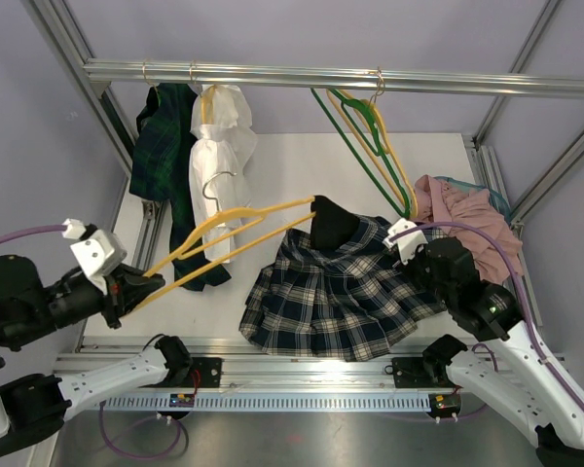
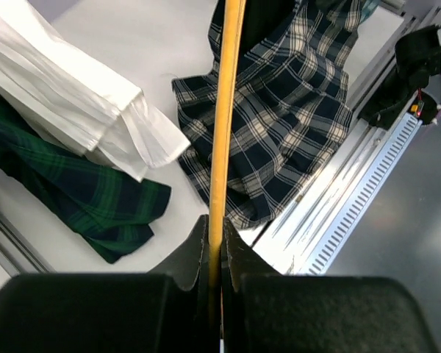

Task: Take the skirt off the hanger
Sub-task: Remove the skirt from the hanger, then hang the hanger back to the clothesline with the left arm

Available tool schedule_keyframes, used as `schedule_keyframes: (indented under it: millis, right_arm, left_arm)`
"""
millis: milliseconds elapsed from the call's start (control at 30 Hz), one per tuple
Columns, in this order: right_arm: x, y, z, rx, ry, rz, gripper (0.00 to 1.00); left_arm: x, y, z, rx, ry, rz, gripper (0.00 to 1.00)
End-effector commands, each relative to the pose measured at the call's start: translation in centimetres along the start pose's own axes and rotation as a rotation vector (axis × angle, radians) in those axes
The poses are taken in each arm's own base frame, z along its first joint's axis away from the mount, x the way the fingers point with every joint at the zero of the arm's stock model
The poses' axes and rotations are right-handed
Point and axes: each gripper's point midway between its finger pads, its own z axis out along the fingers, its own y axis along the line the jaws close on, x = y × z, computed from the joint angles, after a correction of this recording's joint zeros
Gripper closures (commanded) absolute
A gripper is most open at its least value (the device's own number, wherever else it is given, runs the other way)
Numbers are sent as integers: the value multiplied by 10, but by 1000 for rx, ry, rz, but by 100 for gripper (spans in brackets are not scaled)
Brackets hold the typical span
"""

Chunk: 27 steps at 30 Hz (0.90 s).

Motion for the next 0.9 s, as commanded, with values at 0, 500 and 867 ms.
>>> schedule_keyframes:
  millis: [0, 500, 867]
  right_arm:
    - [-4, -6, -4, 33, -11, 35, 100]
    - [-29, 33, -33, -213, -199, -1, 100]
    - [-50, 97, -38, -646, -240, -117, 54]
  left_arm:
    - [0, 12, -28, -63, -25, 34, 100]
    - [-9, 23, 11, -157, -64, -139, 100]
    - [-62, 65, 141, -422, -248, -344, 100]
